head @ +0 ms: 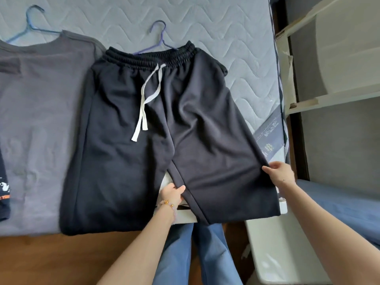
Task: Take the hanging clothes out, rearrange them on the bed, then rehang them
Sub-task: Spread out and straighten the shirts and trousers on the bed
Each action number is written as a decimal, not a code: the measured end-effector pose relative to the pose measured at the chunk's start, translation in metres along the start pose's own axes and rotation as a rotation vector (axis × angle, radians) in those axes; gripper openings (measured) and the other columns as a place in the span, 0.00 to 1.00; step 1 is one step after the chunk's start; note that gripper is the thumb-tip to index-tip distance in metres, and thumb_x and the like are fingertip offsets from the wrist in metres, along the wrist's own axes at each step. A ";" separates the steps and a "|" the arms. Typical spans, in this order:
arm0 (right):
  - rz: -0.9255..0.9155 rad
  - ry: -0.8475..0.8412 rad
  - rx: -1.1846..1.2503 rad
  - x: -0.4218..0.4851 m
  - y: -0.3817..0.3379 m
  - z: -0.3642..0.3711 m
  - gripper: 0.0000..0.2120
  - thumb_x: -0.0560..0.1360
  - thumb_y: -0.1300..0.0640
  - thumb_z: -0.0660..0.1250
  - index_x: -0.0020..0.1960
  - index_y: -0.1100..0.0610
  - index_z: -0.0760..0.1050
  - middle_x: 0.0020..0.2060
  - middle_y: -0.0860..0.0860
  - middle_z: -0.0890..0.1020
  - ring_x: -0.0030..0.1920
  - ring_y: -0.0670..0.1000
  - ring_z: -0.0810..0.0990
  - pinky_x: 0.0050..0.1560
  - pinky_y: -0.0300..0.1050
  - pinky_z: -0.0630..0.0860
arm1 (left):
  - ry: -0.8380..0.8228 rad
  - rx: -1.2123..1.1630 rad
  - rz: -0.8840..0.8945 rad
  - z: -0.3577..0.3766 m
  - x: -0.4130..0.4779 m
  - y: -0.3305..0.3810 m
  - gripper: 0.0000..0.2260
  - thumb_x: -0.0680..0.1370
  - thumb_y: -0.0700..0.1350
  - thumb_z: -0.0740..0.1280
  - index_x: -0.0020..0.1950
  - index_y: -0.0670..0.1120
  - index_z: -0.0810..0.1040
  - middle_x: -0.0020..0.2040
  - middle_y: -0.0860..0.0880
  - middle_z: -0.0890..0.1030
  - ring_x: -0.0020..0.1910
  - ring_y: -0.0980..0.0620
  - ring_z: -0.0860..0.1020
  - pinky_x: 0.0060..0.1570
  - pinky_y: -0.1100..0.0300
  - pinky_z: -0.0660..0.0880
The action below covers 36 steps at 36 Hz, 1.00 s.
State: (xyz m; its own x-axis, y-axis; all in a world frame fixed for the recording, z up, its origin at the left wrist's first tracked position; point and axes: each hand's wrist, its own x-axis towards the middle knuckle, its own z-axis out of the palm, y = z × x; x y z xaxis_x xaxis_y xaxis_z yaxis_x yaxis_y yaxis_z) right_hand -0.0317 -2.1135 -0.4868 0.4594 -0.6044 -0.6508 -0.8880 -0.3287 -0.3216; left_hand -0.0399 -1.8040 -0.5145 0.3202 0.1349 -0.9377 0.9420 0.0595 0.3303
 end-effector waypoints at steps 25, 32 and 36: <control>-0.324 -0.211 0.113 -0.109 -0.049 -0.058 0.12 0.70 0.59 0.68 0.53 0.54 0.80 0.43 0.51 0.84 0.43 0.51 0.80 0.52 0.50 0.77 | -0.012 0.201 0.330 -0.066 -0.142 0.074 0.06 0.76 0.34 0.63 0.48 0.43 0.75 0.43 0.44 0.81 0.44 0.49 0.78 0.42 0.60 0.72; -0.279 -0.344 0.287 -0.183 -0.019 -0.065 0.05 0.76 0.67 0.62 0.48 0.65 0.77 0.31 0.55 0.78 0.25 0.42 0.78 0.28 0.31 0.75 | 0.003 0.221 0.370 -0.093 -0.216 0.037 0.08 0.77 0.35 0.59 0.46 0.44 0.76 0.40 0.45 0.81 0.38 0.50 0.78 0.40 0.59 0.72; -0.271 -0.477 0.202 -0.213 0.024 -0.058 0.05 0.77 0.64 0.62 0.44 0.61 0.77 0.31 0.53 0.82 0.33 0.51 0.77 0.30 0.38 0.69 | 0.006 0.298 0.329 -0.110 -0.233 -0.016 0.07 0.78 0.37 0.59 0.45 0.44 0.76 0.39 0.46 0.81 0.36 0.51 0.76 0.37 0.61 0.70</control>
State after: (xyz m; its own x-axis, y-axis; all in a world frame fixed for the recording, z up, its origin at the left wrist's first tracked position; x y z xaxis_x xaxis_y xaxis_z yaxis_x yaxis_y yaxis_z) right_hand -0.1498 -2.0347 -0.3160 0.6528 -0.1091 -0.7497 -0.7475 -0.2533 -0.6141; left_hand -0.1403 -1.7279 -0.2891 0.6077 0.1044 -0.7872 0.7783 -0.2751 0.5644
